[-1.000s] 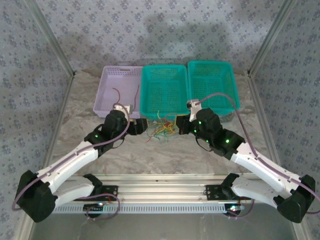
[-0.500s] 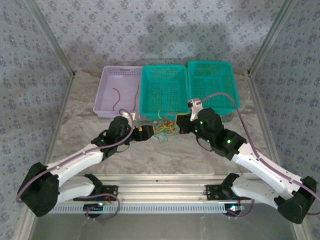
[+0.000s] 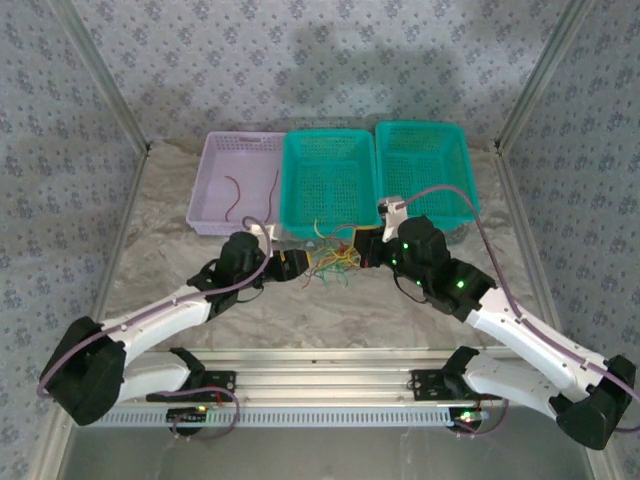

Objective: Untangle the cables

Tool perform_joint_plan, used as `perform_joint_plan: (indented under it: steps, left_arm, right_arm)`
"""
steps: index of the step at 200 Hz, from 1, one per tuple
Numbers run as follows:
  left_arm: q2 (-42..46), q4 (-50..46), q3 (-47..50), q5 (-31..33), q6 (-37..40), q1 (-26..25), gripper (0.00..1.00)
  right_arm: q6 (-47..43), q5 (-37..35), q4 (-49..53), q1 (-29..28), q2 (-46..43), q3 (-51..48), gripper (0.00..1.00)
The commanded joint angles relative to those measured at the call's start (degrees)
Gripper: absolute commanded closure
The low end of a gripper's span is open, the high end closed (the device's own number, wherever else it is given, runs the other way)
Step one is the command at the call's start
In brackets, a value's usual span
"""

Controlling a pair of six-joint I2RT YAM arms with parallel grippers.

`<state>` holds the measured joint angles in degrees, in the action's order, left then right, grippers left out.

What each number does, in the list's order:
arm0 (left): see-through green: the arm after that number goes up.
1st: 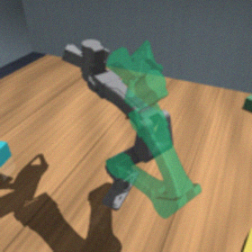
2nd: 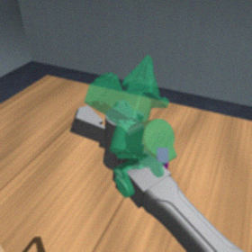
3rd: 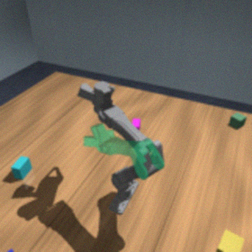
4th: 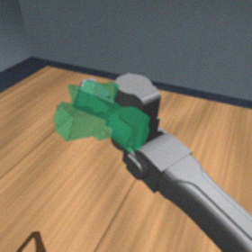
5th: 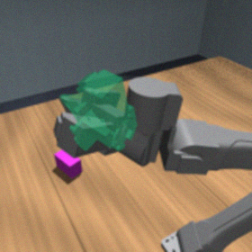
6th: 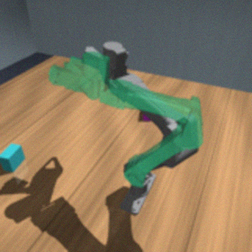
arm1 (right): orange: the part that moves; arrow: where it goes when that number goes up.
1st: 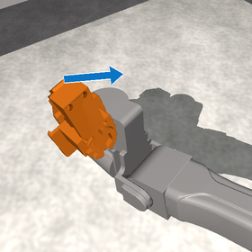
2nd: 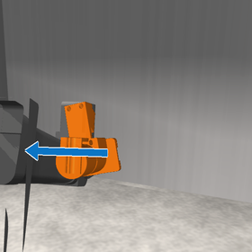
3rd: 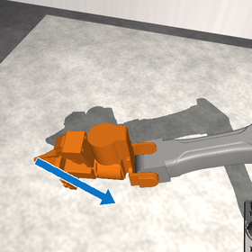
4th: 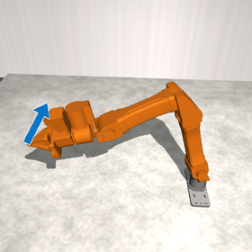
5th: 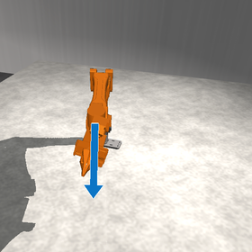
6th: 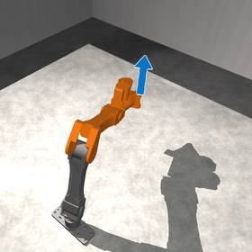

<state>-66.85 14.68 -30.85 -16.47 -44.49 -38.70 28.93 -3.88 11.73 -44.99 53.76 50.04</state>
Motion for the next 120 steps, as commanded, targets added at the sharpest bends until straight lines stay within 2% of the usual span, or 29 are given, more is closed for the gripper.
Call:
perform_joint_plan:
  steps: [1, 29, 50, 86, 104, 120]
  left_arm:
    - [-1.1, 4.1, 0.1, -2.6, -1.0, -0.3, 0.47]
    - [-1.8, 5.2, 0.9, -4.2, -1.6, -0.4, 0.40]
    - [-1.7, 4.9, 1.4, -4.5, -1.5, -0.4, 0.43]
    - [-1.7, 5.0, 1.4, -4.1, -1.3, -0.4, 0.57]
    - [-1.9, 5.1, 1.1, -4.1, -1.2, -0.4, 0.68]
    - [-2.4, 5.5, 1.0, -4.0, -1.5, -0.4, 0.70]
  right_arm:
    - [0.8, -0.4, -2.7, 0.3, -1.7, 0.7, 1.00]
    - [0.8, -0.5, -2.7, 0.3, -1.7, 0.6, 1.00]
    - [0.8, -0.5, -2.8, 0.3, -1.7, 0.7, 1.00]
    - [0.8, -0.1, -3.0, 0.3, -1.3, 1.1, 1.00]
    - [0.9, 0.4, -3.1, 0.3, -1.2, 1.1, 1.00]
    - [1.2, 1.0, -3.3, 0.3, -0.9, 1.1, 1.00]
